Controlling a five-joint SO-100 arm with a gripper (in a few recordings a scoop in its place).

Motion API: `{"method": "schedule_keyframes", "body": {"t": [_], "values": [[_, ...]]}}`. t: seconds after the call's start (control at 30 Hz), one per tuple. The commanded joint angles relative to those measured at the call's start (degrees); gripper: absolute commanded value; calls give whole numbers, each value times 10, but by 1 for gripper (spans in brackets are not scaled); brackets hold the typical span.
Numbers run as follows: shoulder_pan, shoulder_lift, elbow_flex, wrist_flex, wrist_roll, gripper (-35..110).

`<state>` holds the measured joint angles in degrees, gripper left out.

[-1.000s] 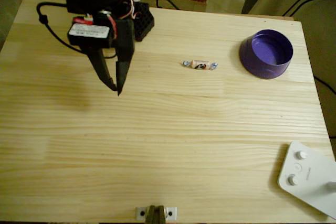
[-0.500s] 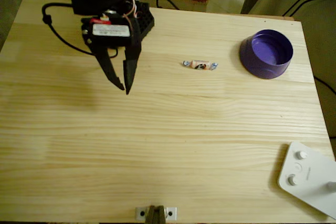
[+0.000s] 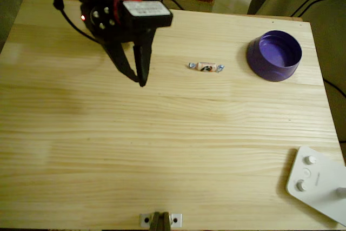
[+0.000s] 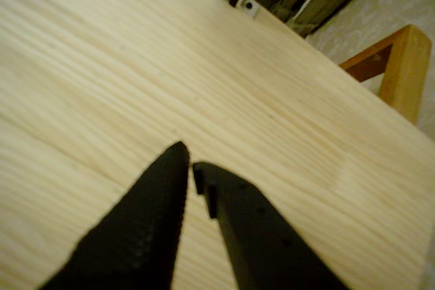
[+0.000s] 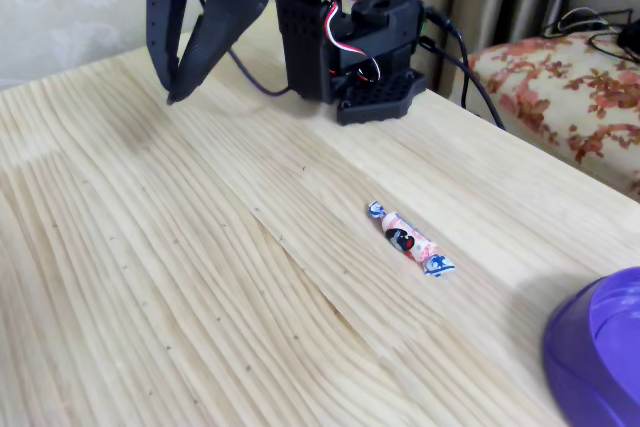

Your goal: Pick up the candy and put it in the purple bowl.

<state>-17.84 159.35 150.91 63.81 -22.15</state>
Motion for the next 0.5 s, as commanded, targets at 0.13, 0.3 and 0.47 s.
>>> {"method": "schedule_keyframes", "body": {"t": [0.13, 0.3, 0.47], "values": [[-69, -100, -135, 66, -105, 0], [-131, -149, -192, 150, -265, 0], [-256, -212, -257, 202, -171, 0]]}}
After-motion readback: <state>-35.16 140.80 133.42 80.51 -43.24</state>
